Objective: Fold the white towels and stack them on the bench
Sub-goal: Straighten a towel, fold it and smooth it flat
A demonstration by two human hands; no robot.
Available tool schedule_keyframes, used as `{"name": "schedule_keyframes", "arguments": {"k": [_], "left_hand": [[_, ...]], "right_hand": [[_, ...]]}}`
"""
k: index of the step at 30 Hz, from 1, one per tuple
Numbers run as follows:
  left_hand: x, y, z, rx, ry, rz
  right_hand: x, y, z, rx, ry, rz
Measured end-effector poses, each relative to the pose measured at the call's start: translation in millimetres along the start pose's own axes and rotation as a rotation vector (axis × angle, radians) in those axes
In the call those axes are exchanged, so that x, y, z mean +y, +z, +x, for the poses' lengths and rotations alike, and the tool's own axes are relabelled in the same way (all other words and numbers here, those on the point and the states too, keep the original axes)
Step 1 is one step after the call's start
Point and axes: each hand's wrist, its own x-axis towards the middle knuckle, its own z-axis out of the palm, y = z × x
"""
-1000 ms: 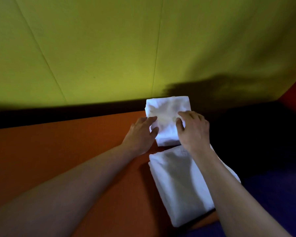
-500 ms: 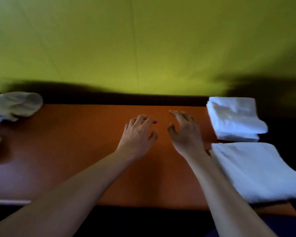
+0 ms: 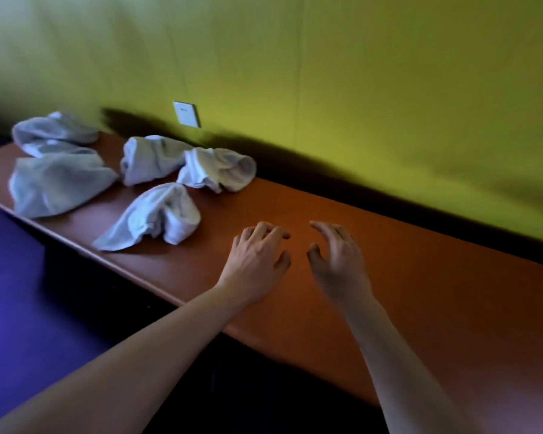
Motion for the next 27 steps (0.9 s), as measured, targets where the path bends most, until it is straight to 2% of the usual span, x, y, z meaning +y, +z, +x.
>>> {"name": "schedule_keyframes", "arguments": {"k": [8, 13, 17, 20, 23, 27], "left_hand": [[-145.2, -18.0, 3.9, 0.036, -0.185, 0.079], [-229.0, -20.9, 25.6, 0.171, -0.283, 0.132], [-280.7, -16.6, 49.8, 0.022, -0.501, 0.079], [-290.0, -8.3, 60.0, -0.098, -0.496, -0.073], [-275.2, -3.2, 58.7, -0.015, -0.425, -0.125], [-215.3, 13.8, 38.5, 0.026, -0.259, -0.23]], "right_hand": [[-55.7, 104.7, 41.8, -0.153, -0.076, 0.029], [-73.8, 155.0, 64.1, -0.178, -0.118, 0.054], [-78.9, 174.2, 71.1, -0.188, -0.122, 0.032], [-73.8, 175.3, 70.7, -0.182, -0.131, -0.013], [-64.3, 167.9, 65.6, -0.199, -0.104, -0.041], [-49.7, 154.3, 50.2, -0.205, -0.079, 0.017]]}}
